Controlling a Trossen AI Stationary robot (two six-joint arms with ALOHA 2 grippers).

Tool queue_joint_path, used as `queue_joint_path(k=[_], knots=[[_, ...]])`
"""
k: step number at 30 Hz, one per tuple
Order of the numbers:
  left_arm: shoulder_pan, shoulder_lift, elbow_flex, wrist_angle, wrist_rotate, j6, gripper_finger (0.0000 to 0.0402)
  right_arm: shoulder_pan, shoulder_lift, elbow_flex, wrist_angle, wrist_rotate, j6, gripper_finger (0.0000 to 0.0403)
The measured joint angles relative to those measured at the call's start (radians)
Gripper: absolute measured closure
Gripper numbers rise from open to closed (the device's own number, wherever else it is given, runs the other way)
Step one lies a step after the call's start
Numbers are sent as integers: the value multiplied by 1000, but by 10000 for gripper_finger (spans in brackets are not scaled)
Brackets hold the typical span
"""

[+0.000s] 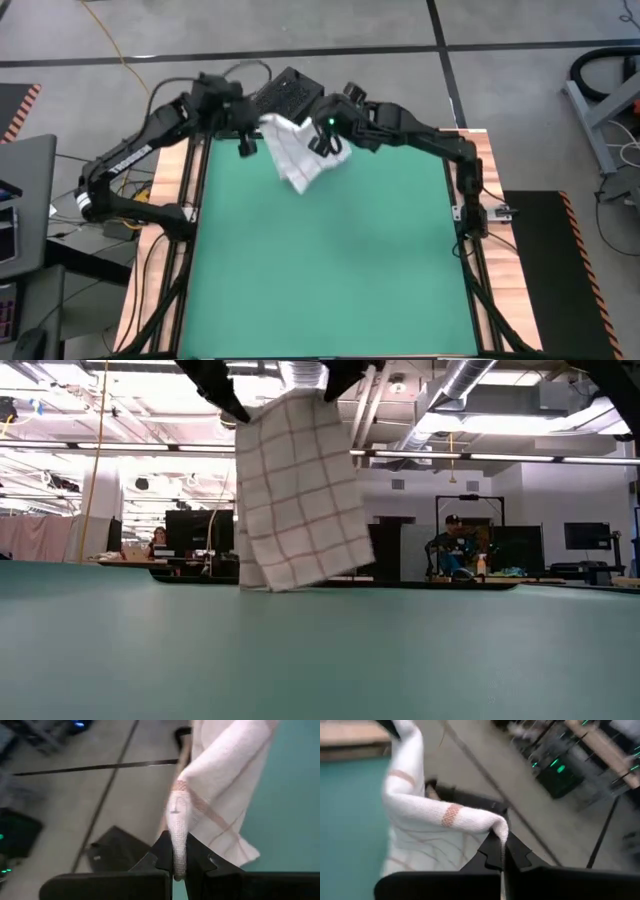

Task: Roll towel into tight, uniform cylinder
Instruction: Roll the white patterned towel

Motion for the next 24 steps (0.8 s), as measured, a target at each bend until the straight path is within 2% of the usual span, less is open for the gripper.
queue_joint_path(k=[5, 10, 12, 14, 17, 19, 24], knots=[[89, 7, 0, 69, -22, 131, 399, -29, 0, -70, 203, 37, -70, 394], [101, 6, 0, 54, -17, 158, 399, -31, -4, -191, 251, 47, 14, 394], [93, 6, 0, 7, 23, 104, 399, -13, -3, -260, 249, 51, 55, 394], [77, 6, -2, -92, 127, 42, 399, 22, -1, -330, 246, 35, 96, 394], [20, 4, -46, -242, 271, -4, 399, 91, -2, -435, 257, 33, 146, 394], [-35, 5, -99, -311, 298, -48, 399, 145, -2, -493, 242, 33, 192, 394], [-215, -6, -289, -299, 381, -212, 399, 280, -3, -607, 252, -24, 319, 394]])
